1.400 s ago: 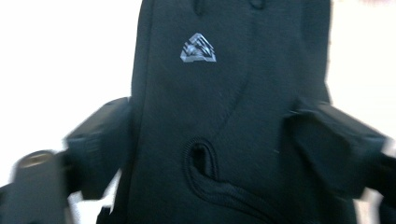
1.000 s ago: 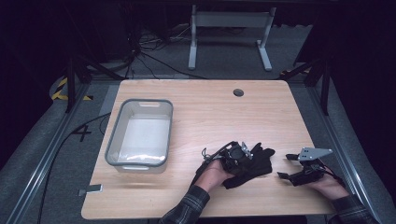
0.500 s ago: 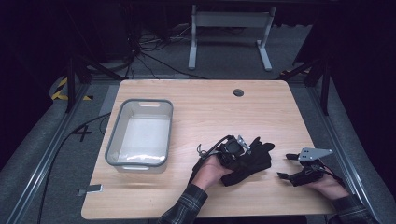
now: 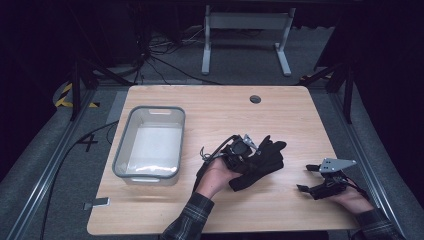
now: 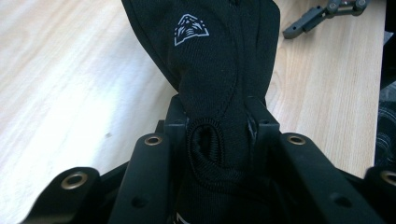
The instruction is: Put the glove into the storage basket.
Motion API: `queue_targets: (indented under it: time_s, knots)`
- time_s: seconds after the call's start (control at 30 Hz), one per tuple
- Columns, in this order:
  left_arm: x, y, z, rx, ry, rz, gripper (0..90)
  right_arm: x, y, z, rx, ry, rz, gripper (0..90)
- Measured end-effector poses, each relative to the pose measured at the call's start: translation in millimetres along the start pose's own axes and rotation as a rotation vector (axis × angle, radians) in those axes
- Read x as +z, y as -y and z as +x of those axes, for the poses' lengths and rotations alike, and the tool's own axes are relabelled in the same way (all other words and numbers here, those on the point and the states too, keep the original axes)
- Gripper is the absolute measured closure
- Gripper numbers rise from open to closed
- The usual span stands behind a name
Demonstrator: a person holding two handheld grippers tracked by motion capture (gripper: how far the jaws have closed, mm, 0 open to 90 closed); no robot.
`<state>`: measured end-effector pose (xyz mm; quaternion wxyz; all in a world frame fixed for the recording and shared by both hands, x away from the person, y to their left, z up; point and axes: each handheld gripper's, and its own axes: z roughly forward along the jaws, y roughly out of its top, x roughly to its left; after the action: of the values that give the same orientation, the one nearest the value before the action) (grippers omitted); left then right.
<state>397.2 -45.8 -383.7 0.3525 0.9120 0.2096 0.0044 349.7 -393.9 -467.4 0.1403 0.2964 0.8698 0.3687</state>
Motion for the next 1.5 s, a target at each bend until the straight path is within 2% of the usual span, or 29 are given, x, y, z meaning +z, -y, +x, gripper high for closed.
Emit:
queue_targets:
  time_s: [0.13, 0.27, 0.47, 0.7, 1.07, 1.37, 1.5]
  knots:
    - [-16.7, 1.8, 7.3, -0.017, -0.009, -0.034, 68.0, 0.0, 0.0, 0.0, 0.0, 0.0, 0.0, 12.4]
    - [-30.7, 3.6, 13.1, -0.021, -0.029, -0.045, 68.0, 0.0, 0.0, 0.0, 0.0, 0.0, 0.0, 12.4]
    - [-50.0, 11.3, 22.5, -0.058, -0.066, -0.063, 68.0, 0.0, 0.0, -0.1, -0.001, -0.001, 0.0, 12.4]
    - [-67.6, 26.5, 36.7, -0.104, -0.121, -0.072, 67.9, 0.1, -0.1, -0.1, 0.001, 0.002, 0.001, 11.5]
    - [-102.7, 51.4, 57.6, -0.181, -0.203, -0.104, 68.0, 2.5, -1.0, -0.7, 0.02, 0.02, 0.028, 0.5]
    - [-133.8, 74.3, 71.0, -0.248, -0.281, -0.127, 68.0, 2.7, -1.1, -0.6, 0.021, 0.023, 0.033, 0.3]
    - [-146.0, 86.9, 77.6, -0.279, -0.33, -0.126, 68.0, 2.7, -1.1, -0.6, 0.021, 0.023, 0.032, 0.3]
